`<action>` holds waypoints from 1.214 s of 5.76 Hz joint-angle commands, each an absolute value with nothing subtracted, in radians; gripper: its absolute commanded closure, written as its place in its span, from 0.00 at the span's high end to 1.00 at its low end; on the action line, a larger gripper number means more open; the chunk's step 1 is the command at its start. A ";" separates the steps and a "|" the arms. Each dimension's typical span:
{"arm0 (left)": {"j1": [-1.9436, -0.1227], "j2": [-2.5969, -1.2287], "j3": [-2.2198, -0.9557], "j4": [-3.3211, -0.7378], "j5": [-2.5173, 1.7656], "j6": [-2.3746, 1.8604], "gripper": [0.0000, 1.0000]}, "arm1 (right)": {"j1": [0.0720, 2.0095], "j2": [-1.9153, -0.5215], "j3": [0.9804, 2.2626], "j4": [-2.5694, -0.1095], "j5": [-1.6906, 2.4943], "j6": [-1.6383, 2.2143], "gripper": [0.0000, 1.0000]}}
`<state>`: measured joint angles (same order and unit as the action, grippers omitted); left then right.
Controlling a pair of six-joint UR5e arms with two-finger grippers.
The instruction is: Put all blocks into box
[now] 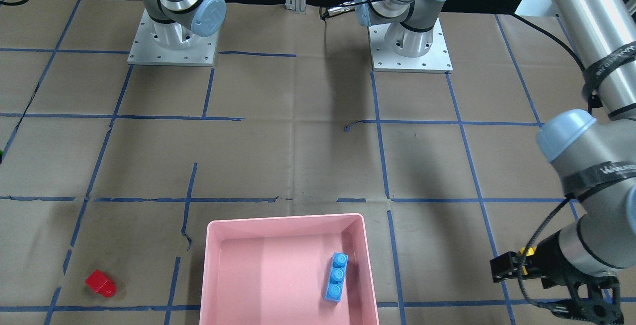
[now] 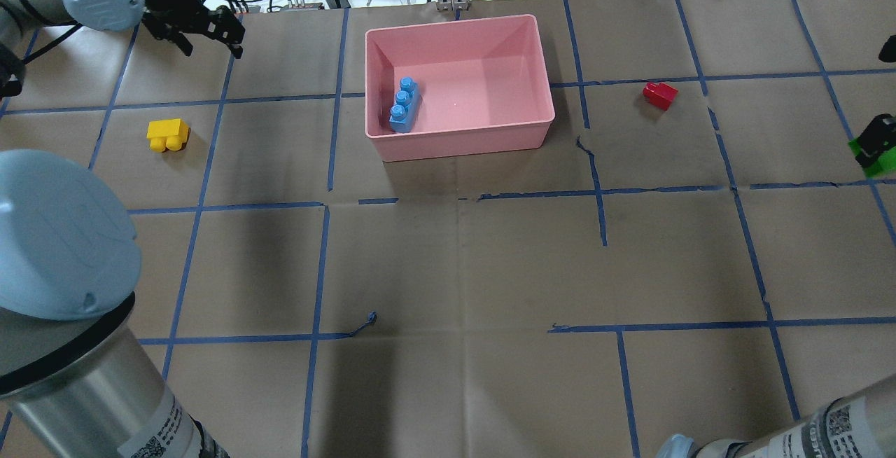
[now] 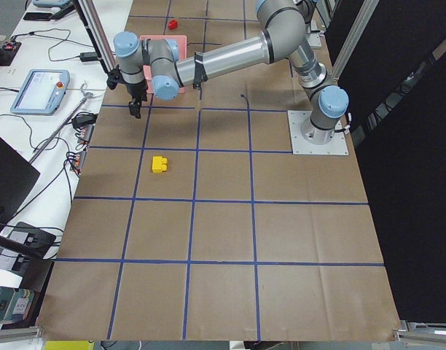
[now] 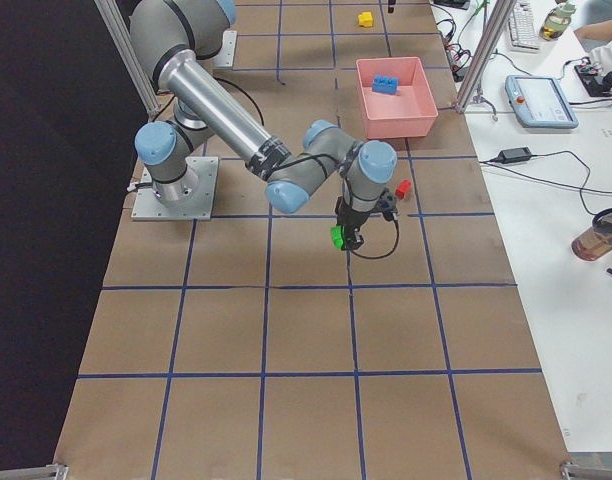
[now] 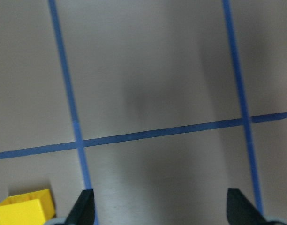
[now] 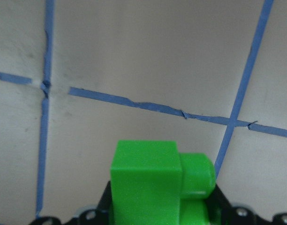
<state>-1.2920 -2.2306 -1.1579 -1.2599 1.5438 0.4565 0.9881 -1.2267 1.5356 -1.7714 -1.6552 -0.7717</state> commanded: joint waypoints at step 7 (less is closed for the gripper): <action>-1.083 -2.260 -1.436 -0.950 1.531 1.689 0.99 | 1.712 -0.880 0.987 -1.623 -1.500 0.207 0.33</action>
